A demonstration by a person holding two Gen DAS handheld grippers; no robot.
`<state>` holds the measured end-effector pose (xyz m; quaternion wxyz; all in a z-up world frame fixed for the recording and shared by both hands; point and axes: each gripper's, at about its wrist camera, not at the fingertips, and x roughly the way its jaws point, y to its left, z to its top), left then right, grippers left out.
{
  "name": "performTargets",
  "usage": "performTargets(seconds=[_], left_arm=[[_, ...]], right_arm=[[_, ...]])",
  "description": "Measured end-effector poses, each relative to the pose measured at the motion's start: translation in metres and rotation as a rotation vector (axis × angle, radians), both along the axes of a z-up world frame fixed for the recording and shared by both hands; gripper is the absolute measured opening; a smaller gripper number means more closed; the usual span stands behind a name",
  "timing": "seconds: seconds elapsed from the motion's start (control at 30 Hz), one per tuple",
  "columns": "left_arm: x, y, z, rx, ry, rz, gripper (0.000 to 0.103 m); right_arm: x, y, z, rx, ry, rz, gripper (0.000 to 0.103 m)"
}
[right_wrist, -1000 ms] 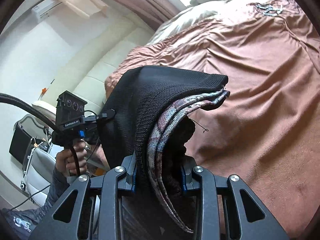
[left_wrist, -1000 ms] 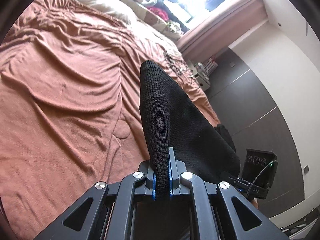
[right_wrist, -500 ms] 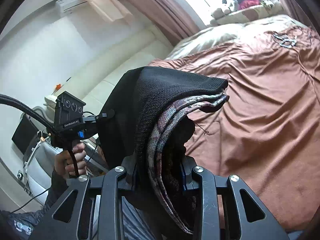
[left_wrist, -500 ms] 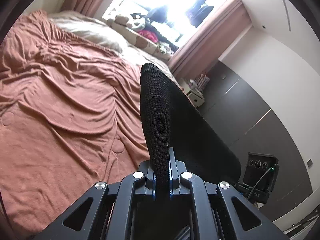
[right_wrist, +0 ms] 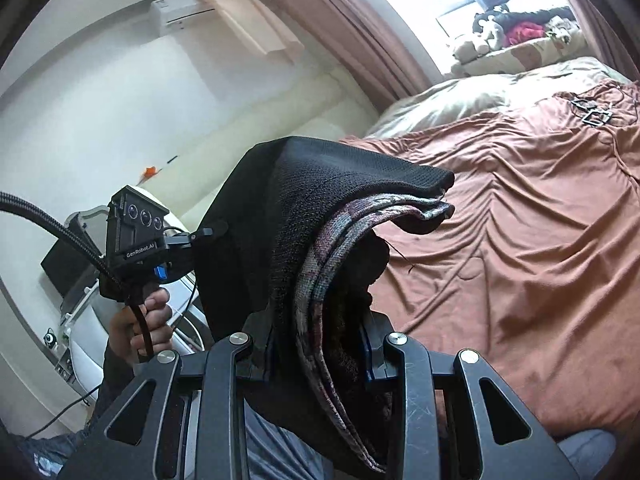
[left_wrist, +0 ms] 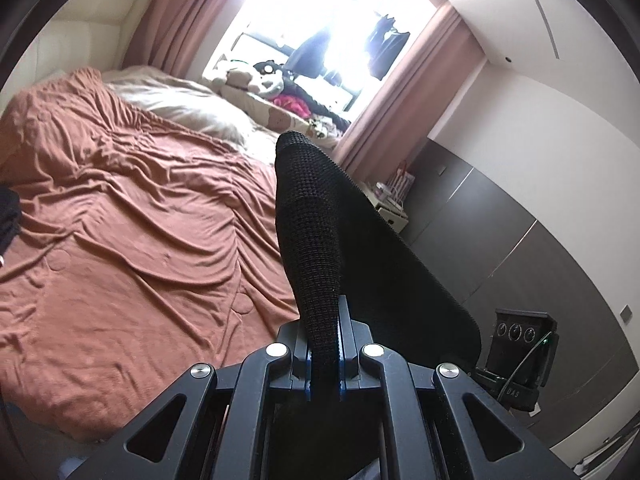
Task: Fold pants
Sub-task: 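Lift the folded shorts with both tools and carry them toward the bed's headboard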
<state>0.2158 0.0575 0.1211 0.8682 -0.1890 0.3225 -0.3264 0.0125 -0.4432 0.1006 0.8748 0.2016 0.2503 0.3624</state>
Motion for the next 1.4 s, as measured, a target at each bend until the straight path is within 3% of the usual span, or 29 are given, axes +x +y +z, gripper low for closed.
performTargets(seconds=[0.33,0.6,0.9,1.4], left_arm=[[0.003,0.030,0.039,-0.018,-0.072,-0.013,0.009],[0.019,0.083,0.036,-0.068,-0.081,0.043,0.009],[0.033,0.166,0.032,-0.055,-0.081,0.143,0.009],[0.061,0.315,0.043,0.076,-0.104,0.412,0.008]], right_arm=[[0.014,0.021,0.022,-0.010,-0.059,0.001,0.028],[0.043,0.068,0.026,-0.034,-0.080,0.043,0.028],[0.102,0.153,0.022,-0.061,-0.073,0.139,0.028],[0.196,0.319,0.022,-0.087,-0.087,0.322,0.028]])
